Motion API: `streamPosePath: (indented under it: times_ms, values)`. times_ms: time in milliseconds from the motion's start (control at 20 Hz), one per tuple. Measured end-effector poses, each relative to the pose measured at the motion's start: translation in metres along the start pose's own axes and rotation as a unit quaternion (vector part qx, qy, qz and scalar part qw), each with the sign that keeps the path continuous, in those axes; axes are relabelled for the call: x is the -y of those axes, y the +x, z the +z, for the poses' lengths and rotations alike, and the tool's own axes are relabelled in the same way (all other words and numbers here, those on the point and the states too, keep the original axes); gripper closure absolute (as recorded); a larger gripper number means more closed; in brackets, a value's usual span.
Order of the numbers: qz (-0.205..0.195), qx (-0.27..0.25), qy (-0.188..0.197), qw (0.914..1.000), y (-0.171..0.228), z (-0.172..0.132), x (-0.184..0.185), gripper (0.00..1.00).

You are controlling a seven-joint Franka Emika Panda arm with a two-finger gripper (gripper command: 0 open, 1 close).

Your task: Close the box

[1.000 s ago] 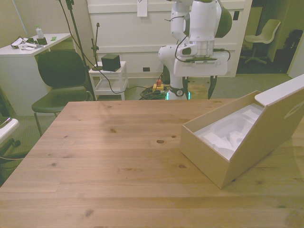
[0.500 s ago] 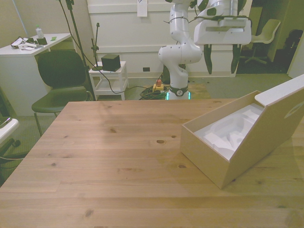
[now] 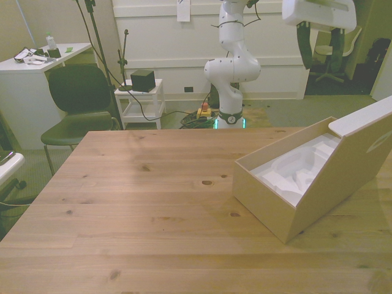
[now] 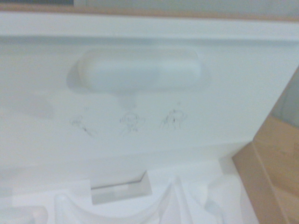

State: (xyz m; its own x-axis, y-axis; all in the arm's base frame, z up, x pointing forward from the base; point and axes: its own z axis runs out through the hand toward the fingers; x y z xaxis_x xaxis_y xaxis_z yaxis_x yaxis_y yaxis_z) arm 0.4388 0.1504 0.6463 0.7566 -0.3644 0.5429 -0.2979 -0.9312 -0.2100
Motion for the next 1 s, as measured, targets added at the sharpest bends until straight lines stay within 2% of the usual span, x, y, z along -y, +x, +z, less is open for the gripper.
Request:
streamPosePath:
  times_ms: [350, 550, 1000]
  values:
    - [-0.027, -0.023, -0.002, 0.9994, 0.044, 0.013, 0.043, 0.0]
    - [-0.037, -0.023, 0.001, 0.9991, 0.052, 0.025, 0.058, 0.0]
    - [-0.039, -0.016, 0.006, 0.9991, 0.091, 0.045, 0.067, 0.0]
